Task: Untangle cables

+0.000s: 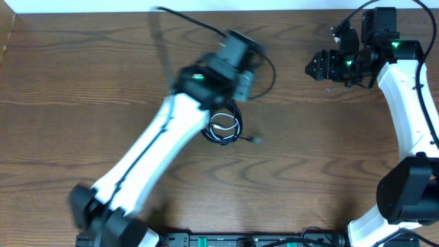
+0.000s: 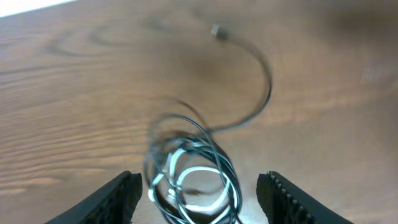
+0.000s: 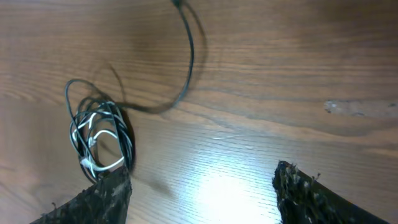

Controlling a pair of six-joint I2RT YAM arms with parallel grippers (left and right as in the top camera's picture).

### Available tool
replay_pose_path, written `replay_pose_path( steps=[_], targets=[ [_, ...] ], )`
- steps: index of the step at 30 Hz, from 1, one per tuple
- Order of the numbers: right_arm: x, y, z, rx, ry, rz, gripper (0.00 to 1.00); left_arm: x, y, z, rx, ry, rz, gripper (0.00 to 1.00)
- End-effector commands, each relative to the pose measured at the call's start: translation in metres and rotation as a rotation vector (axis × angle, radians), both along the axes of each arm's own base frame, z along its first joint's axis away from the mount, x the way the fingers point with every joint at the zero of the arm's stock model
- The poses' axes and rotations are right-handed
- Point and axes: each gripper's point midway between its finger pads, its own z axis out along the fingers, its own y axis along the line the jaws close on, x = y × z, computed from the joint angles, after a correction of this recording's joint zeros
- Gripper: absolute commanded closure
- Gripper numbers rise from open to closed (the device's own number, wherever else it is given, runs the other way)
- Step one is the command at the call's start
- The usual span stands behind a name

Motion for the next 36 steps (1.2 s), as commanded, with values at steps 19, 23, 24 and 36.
replay_pose_path(
  steps=[19,23,24,36],
  targets=[
    [-0.078,0.246,-0.034,-0.039,-0.151,0.760,0.32,-0.021,0.205,0.042,-0.279,0.120,0.599,0.36],
    [-0.098,0.280,-0.067,-0.070,-0.090,0.779,0.37,-0.023,0.222,0.040,-0.279,0.123,0.647,0.36],
    [-0.100,0.285,-0.075,-0.074,-0.070,0.759,0.40,-0.023,0.224,0.040,-0.279,0.123,0.652,0.36],
    [-0.093,0.324,-0.145,-0.078,0.046,0.471,0.59,-0.024,0.226,0.038,-0.277,0.131,0.660,0.36]
  ],
)
